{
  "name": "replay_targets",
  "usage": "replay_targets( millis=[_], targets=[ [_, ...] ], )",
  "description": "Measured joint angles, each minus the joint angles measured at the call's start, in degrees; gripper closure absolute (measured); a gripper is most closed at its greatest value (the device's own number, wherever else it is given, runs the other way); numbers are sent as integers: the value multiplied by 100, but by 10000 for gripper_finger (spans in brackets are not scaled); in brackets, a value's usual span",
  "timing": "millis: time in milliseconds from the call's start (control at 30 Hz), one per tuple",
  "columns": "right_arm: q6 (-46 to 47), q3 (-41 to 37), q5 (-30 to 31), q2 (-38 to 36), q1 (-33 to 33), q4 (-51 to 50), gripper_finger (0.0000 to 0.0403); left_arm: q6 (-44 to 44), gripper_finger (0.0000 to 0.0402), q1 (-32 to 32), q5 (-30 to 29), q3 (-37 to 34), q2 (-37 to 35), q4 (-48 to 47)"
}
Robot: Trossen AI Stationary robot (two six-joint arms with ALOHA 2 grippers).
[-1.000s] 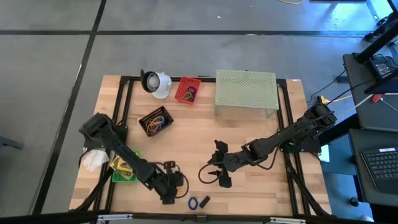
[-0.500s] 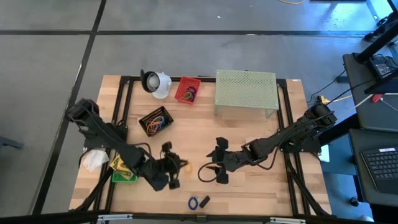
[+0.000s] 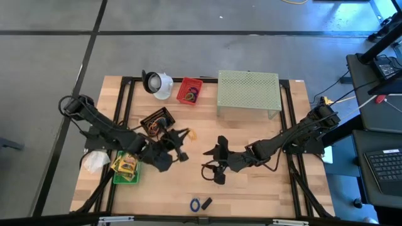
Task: Pick & Place Office Desk Supplies
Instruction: Put the yellow spring keychain into the red bin
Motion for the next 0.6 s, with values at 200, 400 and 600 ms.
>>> replay_targets(
  millis=[200, 400, 600],
  targets=[
    [-28, 0, -2, 0, 0, 541, 177, 550, 387, 855, -162, 2, 30, 7],
    [-47, 0, -2, 0, -1, 776, 177, 940, 386, 2010, 104, 2, 28, 3],
    [-140, 0, -2, 0, 0, 762, 177, 899, 386, 3165, 1366, 4, 96, 317]
  ],
)
